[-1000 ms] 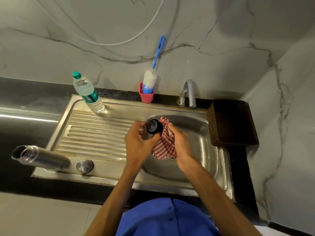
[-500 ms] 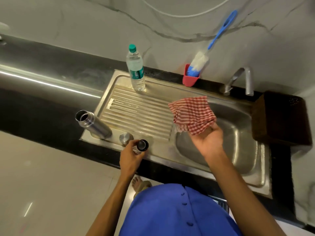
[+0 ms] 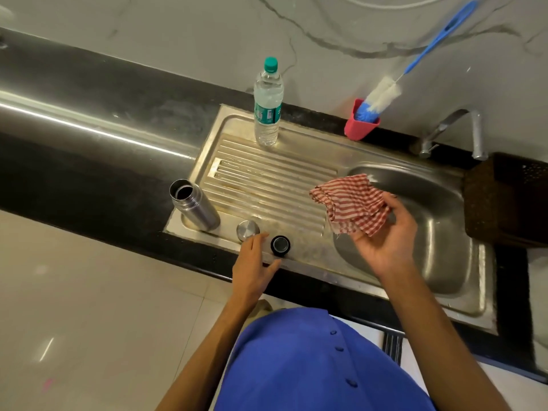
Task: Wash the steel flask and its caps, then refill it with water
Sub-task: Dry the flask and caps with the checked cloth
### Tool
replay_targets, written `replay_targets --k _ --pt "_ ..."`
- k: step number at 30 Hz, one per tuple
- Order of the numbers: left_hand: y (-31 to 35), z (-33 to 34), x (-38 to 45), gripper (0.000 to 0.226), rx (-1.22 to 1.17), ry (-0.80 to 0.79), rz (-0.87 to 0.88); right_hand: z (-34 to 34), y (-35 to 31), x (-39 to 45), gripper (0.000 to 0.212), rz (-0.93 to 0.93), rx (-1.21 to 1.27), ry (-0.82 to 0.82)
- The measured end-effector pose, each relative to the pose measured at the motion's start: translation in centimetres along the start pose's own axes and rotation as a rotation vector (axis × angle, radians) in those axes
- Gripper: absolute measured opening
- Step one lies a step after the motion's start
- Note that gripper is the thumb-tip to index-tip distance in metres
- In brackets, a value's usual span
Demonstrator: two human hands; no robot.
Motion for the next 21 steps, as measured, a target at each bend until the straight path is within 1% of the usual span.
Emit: replay_targets --k 2,3,4,6,8,10,12,15,17,19,20,21 --pt "0.2 -1.7 0.1 0.054 0.049 0.146 0.123 -0.1 0.2 0.1 0.026 0.013 -0.002 0.022" --pt "0.4 -2.3 0.8 0.052 0.116 0.201 0.159 -0.2 0.2 0.1 0.027 0.023 -0.003 0.027" --pt "0.6 -2.8 1.8 0.055 0.215 0.207 0.156 -0.2 0.3 0.2 0.027 0.032 -0.004 0.034" --pt "0.8 -3.1 4.3 0.064 0.463 0.09 0.041 -0.1 0.3 0.2 0.027 0.046 -0.011 0.041" --pt "1.0 -2.6 5.9 0.06 0.667 -0.067 -0.052 -0.1 0.0 0.2 0.03 0.048 -0.039 0.042" --pt "1.1 -2.0 6.9 0.051 0.713 -0.149 -0.087 0.0 -0.7 0.2 0.032 0.04 -0.077 0.061" --pt "1.1 -1.7 7.6 0.044 0.683 -0.152 -0.098 -0.1 -1.8 0.3 0.033 0.03 -0.1 0.079" --pt "1.7 -1.9 7.8 0.037 0.567 -0.061 -0.114 -0.6 -4.1 0.4 0.034 0.009 -0.106 0.081" --pt "3.0 -2.7 7.6 0.037 0.41 0.042 -0.137 -1.1 -5.8 0.5 0.034 -0.002 -0.108 0.084" --pt "5.7 -4.4 7.2 0.045 0.221 0.123 -0.142 -1.6 -7.0 0.6 0.035 -0.02 -0.104 0.087" --pt "7.7 -5.5 6.9 0.05 0.076 0.142 -0.159 -1.7 -7.6 0.6 0.036 -0.026 -0.109 0.077" --pt "10.0 -6.7 6.5 0.053 -0.121 0.135 -0.184 -1.8 -8.2 0.5 0.036 -0.04 -0.128 0.062"
Point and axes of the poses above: each hand's wrist, its own x-axis towards the middle knuckle, its own z-axis out of the palm, y = z × x, the point moved 2 cm from there along x, towards the middle knuckle, and after that the axes turned 15 degrees about x, right-handed, at the moved point
